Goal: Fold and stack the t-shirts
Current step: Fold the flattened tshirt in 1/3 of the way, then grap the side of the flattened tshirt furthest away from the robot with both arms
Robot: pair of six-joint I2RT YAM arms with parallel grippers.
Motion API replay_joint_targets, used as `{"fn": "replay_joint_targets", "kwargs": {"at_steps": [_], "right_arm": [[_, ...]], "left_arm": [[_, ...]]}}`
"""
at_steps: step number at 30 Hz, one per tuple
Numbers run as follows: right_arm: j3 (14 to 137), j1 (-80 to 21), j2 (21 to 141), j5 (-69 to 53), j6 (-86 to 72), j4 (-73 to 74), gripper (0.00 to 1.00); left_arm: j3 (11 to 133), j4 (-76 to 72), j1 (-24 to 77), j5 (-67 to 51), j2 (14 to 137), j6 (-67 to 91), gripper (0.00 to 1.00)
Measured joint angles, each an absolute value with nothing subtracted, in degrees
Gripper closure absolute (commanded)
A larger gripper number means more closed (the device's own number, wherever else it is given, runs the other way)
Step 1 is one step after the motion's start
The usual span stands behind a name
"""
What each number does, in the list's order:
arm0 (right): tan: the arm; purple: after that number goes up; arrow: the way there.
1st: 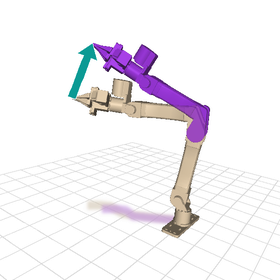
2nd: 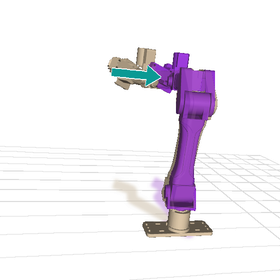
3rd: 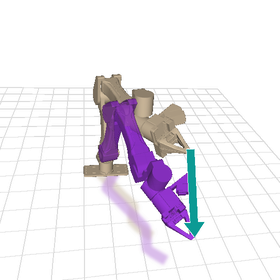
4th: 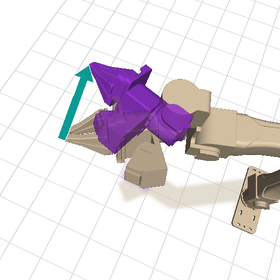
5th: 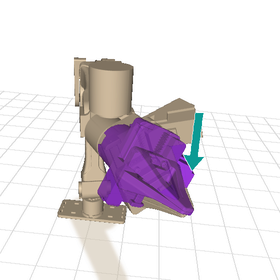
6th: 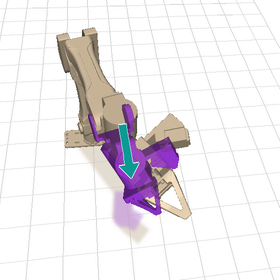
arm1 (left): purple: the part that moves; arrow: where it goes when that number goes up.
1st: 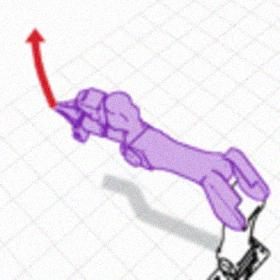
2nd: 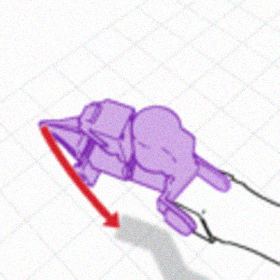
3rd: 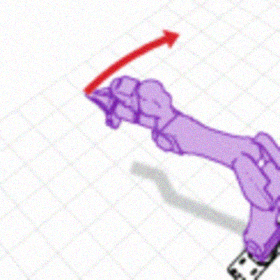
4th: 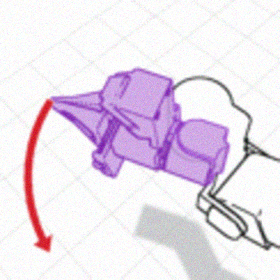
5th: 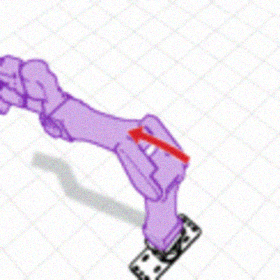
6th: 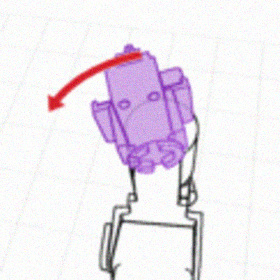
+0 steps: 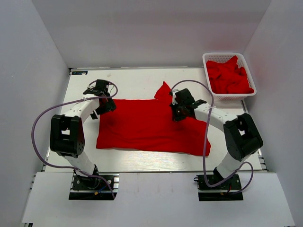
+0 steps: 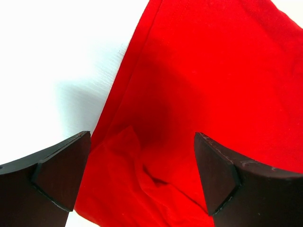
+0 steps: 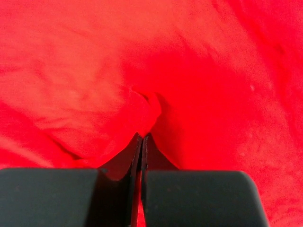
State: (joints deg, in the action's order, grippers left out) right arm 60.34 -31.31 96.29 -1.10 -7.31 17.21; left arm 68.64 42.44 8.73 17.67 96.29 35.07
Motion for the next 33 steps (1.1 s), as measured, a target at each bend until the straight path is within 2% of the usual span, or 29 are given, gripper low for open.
{"fn": "replay_joint_targets", "kwargs": {"at_steps": [6, 13, 14, 15, 16, 17, 18, 27, 33], "right_arm": [[61.8, -31.4, 92.3, -7.0, -3.8, 13.5, 1.0], [65.1, -31.9, 94.0, -10.2, 0.7, 12.5, 1.0], [65.6, -31.9, 94.8, -10.3, 1.1, 12.6, 0.94], [66.0, -32.0, 95.5, -10.3, 1.4, 12.7, 0.8], [66.7, -32.1, 96.4, -10.3, 1.8, 13.0, 0.59], [67.3, -32.2, 97.4, -10.2, 1.8, 13.2, 0.44], [67.8, -32.3, 98.1, -10.0, 1.6, 13.3, 0.1], [73.0, -32.2, 101.3, -5.1, -0.9, 15.0, 0.1], [87.6, -31.2, 108.6, 2.0, -5.5, 17.1, 0.1]], "left_arm": [[68.6, 42.4, 8.7, 17.7, 96.3, 34.4, 0.0], [68.6, 42.4, 8.7, 17.7, 96.3, 33.4, 0.0], [68.6, 42.3, 8.7, 17.7, 96.3, 33.3, 0.0], [68.6, 42.3, 8.7, 17.7, 96.3, 33.2, 0.0], [68.6, 42.3, 8.7, 17.7, 96.4, 33.0, 0.0], [68.7, 42.3, 8.7, 17.7, 96.4, 32.9, 0.0], [68.8, 42.3, 8.7, 17.7, 96.6, 32.9, 0.0], [73.6, 42.4, 8.4, 17.6, 101.3, 32.1, 0.0], [78.4, 41.6, 6.1, 17.3, 105.4, 31.0, 0.0]]}}
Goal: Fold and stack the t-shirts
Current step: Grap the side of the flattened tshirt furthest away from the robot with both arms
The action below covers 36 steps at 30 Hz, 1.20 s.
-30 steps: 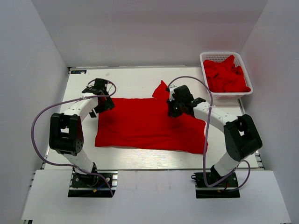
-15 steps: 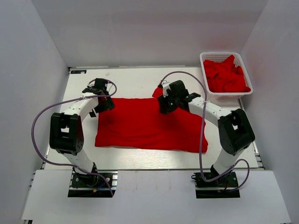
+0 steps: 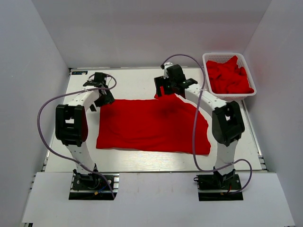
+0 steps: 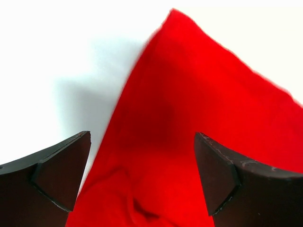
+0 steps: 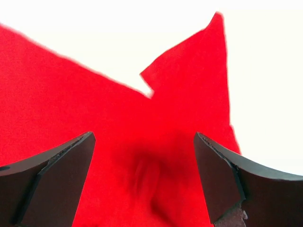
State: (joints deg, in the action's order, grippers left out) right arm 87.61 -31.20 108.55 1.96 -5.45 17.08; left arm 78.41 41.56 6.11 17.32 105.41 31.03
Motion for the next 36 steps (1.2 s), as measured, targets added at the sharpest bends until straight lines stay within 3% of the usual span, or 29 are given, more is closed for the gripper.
{"fn": "replay_joint_targets", "kwargs": {"at_steps": [11, 17, 20, 21, 22, 24, 25, 28, 29, 30, 31, 36], "right_arm": [[117.0, -26.0, 134.3, 5.7, -8.2, 19.2, 0.1], [119.6, -24.7, 141.8, 3.8, -8.4, 15.5, 0.1], [119.8, -24.6, 143.7, 2.9, -9.0, 13.0, 0.14], [120.2, -24.6, 144.0, 2.3, -9.4, 12.4, 0.19], [120.4, -24.5, 144.2, 2.2, -9.9, 11.6, 0.33], [120.8, -24.5, 144.8, 1.1, -10.8, 10.5, 0.46], [120.9, -24.4, 145.0, 0.8, -11.2, 10.2, 0.54], [120.9, -24.2, 145.5, 0.0, -12.0, 9.8, 0.69], [120.9, -24.1, 145.6, -0.1, -12.1, 9.7, 0.88], [120.9, -24.0, 145.6, -0.2, -11.9, 9.6, 1.0], [120.9, -23.9, 145.6, -0.2, -12.1, 9.6, 1.0], [119.8, -23.6, 145.1, -0.2, -11.1, 8.2, 1.0]], "left_arm": [[89.9, 38.9, 1.4, 15.5, 119.6, 27.7, 0.0], [93.1, 36.4, 1.4, 13.8, 123.6, 25.9, 0.01], [93.8, 35.1, 1.4, 13.5, 124.4, 25.3, 0.11], [93.8, 34.9, 1.4, 13.5, 124.5, 25.2, 0.14], [93.6, 34.4, 1.4, 13.3, 124.5, 24.9, 0.21], [93.0, 32.8, 1.4, 13.1, 124.5, 24.4, 0.29], [92.5, 31.7, 1.4, 13.0, 124.4, 24.0, 0.38], [91.2, 28.8, 1.4, 12.4, 124.0, 22.9, 0.57], [91.1, 27.9, 1.3, 11.9, 124.0, 22.5, 0.78], [91.0, 27.2, 1.2, 11.3, 124.0, 22.4, 0.88], [90.8, 26.4, 1.1, 10.7, 124.0, 22.0, 1.0], [90.5, 24.8, 1.1, 8.1, 124.0, 20.9, 1.0]]}}
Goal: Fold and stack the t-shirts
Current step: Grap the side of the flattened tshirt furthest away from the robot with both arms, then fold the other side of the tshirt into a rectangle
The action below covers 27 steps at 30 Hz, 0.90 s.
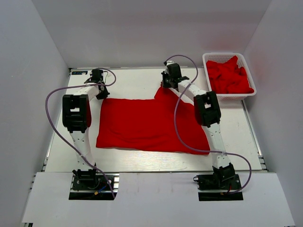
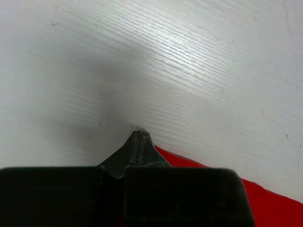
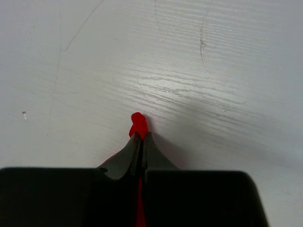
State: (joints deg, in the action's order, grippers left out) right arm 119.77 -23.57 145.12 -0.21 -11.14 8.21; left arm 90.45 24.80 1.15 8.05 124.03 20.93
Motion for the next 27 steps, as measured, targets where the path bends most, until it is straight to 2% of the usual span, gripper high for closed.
{"fn": "replay_joint_targets", "kwargs": {"at_steps": [6, 17, 27], "right_arm": [[112.1, -23.4, 139.0, -0.6, -6.8, 5.8, 1.0], [83.2, -23.4, 105.0, -3.6, -0.6, -3.4, 1.0], [62.6, -23.6, 87.2, -3.2, 2.2, -4.4, 1.0]], "left_arm": [[84.9, 20.4, 1.3, 5.4, 120.7, 19.8, 1.0], [73.6, 19.2, 1.9, 3.9, 107.8, 18.6, 1.0], [64.0, 17.4, 1.9, 5.1, 94.4, 18.8, 1.0]]}}
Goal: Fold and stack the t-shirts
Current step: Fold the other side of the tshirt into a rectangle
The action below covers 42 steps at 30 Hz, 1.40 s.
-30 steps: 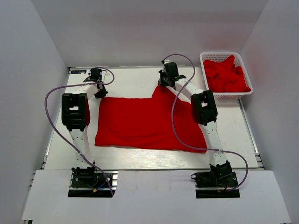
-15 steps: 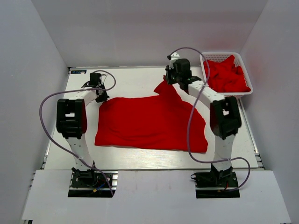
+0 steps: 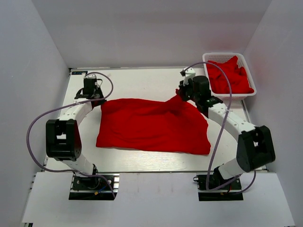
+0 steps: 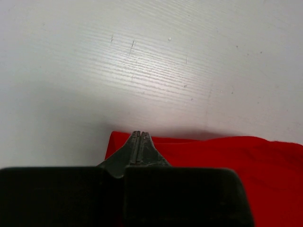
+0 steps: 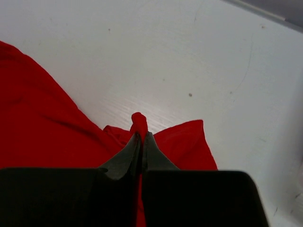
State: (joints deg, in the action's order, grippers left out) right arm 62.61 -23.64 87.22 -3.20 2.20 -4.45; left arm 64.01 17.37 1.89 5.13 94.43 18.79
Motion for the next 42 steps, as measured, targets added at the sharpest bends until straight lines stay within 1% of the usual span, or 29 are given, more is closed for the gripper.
{"fn": "replay_joint_targets", "kwargs": {"at_steps": [7, 13, 18, 25, 26, 27, 28, 29, 30, 31, 32, 33, 34, 38, 39, 41, 42], "right_arm": [[51.2, -24.4, 73.2, -6.0, 1.9, -2.3, 1.0], [44.8, -26.6, 61.6, -9.0, 0.3, 0.4, 1.0], [41.9, -29.3, 58.1, -9.1, -2.5, 5.2, 1.0], [37.2, -33.4, 55.3, -5.2, -7.0, 10.7, 1.0], [36.5, -33.8, 54.8, -4.6, -7.6, 11.3, 0.99], [35.9, -34.0, 54.4, -4.1, -8.2, 11.9, 0.94], [35.1, -34.3, 54.0, -3.4, -9.0, 12.6, 0.85], [34.5, -34.4, 53.8, -2.9, -9.9, 13.1, 0.74], [33.7, -34.6, 53.5, -2.7, -10.6, 13.1, 0.64], [32.6, -34.7, 53.3, -2.7, -11.3, 13.3, 0.5], [31.7, -34.8, 53.3, -2.8, -12.2, 13.5, 0.48], [30.7, -34.9, 53.3, -3.1, -12.5, 13.6, 0.48], [29.7, -35.1, 53.3, -3.7, -12.9, 13.7, 0.45], [27.9, -35.7, 53.1, -6.5, -14.3, 16.9, 0.38], [27.9, -35.8, 52.5, -6.8, -14.6, 17.7, 0.33], [28.1, -35.9, 50.6, -6.2, -15.0, 19.0, 0.25], [28.4, -35.9, 49.7, -5.1, -15.2, 19.7, 0.19]], "left_arm": [[58.4, 17.8, 1.9, 8.1, 86.9, 20.4, 1.0], [54.5, 18.9, 1.8, 10.5, 85.4, 22.7, 1.0], [52.6, 20.6, 1.8, 11.5, 85.4, 23.7, 1.0], [51.6, 22.3, 1.8, 12.9, 85.4, 26.0, 1.0], [51.2, 22.5, 1.8, 13.1, 85.4, 26.4, 1.0], [50.7, 22.9, 1.8, 13.2, 85.4, 27.0, 1.0], [50.1, 23.4, 1.8, 13.3, 85.4, 27.6, 1.0], [49.6, 24.0, 1.8, 13.4, 85.4, 28.1, 0.89], [49.1, 24.6, 1.8, 13.5, 85.4, 28.7, 0.74], [48.9, 25.5, 1.8, 13.6, 85.4, 29.2, 0.38], [48.7, 26.2, 1.8, 13.6, 85.4, 29.5, 0.15], [48.7, 27.4, 1.8, 13.9, 85.4, 30.5, 0.04], [48.7, 28.2, 1.8, 14.4, 85.4, 31.3, 0.0], [51.2, 35.2, 1.7, 17.3, 85.4, 35.1, 0.0], [52.9, 36.9, 1.7, 17.8, 85.4, 35.9, 0.0], [56.6, 38.9, 1.7, 18.5, 85.2, 37.3, 0.0], [57.9, 39.0, 1.7, 18.6, 84.8, 37.6, 0.0]]}}
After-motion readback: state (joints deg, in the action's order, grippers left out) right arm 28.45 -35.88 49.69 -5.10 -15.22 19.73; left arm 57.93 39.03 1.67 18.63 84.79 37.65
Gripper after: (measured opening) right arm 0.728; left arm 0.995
